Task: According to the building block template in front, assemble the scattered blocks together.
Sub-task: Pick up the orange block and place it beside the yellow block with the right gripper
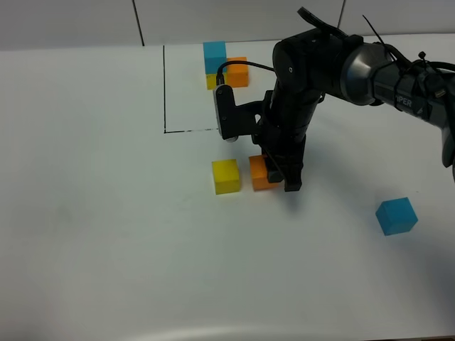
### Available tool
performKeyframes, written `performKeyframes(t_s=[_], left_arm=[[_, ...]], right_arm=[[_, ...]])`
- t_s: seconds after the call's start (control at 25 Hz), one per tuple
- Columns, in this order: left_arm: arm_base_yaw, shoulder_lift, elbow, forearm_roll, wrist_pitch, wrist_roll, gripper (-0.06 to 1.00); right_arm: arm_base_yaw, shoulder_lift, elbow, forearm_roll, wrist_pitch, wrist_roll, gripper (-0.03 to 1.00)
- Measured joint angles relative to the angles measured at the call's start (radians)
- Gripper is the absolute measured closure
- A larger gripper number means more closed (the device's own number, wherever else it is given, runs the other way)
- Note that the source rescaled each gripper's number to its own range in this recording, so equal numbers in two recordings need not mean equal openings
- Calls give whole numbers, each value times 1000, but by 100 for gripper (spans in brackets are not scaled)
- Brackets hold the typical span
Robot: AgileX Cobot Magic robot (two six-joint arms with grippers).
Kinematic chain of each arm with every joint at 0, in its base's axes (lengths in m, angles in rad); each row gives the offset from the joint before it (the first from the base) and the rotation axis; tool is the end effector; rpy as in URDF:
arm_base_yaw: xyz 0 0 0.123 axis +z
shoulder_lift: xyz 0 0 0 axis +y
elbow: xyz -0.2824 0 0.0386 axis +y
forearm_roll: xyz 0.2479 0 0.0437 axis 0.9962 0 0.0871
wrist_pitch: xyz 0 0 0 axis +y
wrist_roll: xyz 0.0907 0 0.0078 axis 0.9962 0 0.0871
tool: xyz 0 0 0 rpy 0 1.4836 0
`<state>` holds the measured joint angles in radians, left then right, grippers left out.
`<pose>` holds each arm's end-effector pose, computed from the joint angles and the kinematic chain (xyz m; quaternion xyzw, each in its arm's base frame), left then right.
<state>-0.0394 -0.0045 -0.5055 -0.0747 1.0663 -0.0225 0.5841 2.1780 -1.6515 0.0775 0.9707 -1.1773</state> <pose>-0.0068 -0.0057 0.2784 0.0089 0.8514 -0.0535 0.5216 0.3669 0.2495 0.1564 -0.7559 0.6489 0.0087 0.0866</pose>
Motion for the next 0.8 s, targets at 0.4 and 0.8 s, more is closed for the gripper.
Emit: performKeyframes(t_s=[0.4,0.8], left_arm=[[0,0,0,0,0,0,87],[0,0,0,0,0,0,87]], right_arm=[[0,47,-8,11,-34,-11,95],[19,48,-9,27,-77,-12,95]])
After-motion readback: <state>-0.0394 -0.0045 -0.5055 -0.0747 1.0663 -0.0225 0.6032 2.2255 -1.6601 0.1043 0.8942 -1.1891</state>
